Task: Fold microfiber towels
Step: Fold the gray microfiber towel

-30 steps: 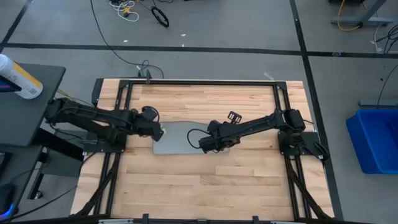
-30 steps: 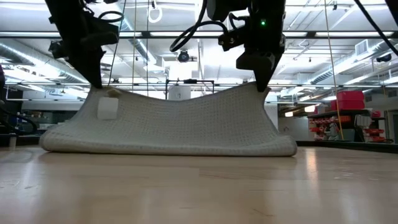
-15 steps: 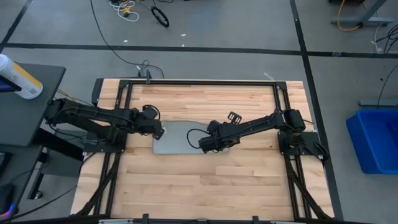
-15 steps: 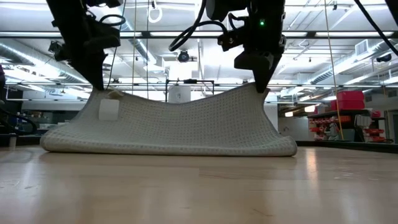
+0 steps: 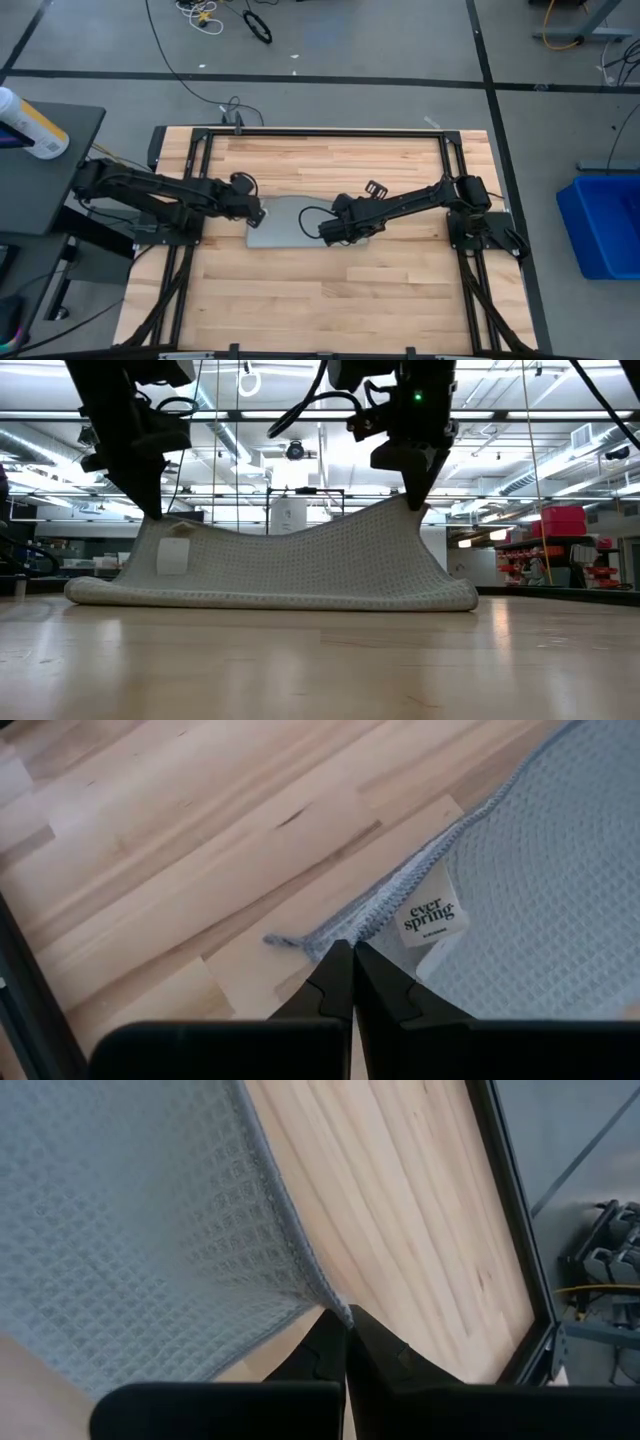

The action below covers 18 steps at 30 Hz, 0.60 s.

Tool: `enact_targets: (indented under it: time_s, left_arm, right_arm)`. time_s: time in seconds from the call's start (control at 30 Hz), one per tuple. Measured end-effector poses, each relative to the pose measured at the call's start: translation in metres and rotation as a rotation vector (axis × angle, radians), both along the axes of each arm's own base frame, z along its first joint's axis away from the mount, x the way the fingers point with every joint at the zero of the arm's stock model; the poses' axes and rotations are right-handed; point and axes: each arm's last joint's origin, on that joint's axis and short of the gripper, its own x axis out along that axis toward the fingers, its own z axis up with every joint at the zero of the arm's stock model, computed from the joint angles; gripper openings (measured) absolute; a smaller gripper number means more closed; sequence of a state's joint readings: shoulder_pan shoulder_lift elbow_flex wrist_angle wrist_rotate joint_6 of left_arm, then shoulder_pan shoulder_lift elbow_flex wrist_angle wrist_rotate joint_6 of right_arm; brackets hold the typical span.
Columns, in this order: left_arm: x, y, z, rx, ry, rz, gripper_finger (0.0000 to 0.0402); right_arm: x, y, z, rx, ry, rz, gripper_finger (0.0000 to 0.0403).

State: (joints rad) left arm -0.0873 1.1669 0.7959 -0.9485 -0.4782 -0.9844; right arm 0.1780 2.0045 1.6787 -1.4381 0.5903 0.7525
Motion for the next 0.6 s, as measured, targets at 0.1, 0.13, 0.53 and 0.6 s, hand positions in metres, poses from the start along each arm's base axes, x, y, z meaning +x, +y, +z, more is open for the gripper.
enact_targets:
  time_s: [0.1, 0.13, 0.53, 0.6]
  left_arm:
    - [0.001, 0.001, -0.005, -0.005, 0.01, 0.002, 0.0002]
    - [0.002, 0.001, -0.008, -0.015, 0.001, 0.0, 0.0002]
    - [0.001, 0.0, -0.018, -0.03, -0.008, -0.007, 0.0002]
    - [0.001, 0.0, -0.018, -0.027, -0.007, -0.006, 0.0002]
  right_arm:
    - [0.001, 0.0, 0.0, 0.002, -0.007, -0.001, 0.0]
    - [0.001, 0.0, 0.0, 0.002, -0.008, -0.001, 0.0]
    - [-0.005, 0.001, -0.026, 0.057, 0.02, -0.023, 0.0]
    - [-0.006, 0.001, -0.029, 0.06, 0.023, -0.028, 0.0]
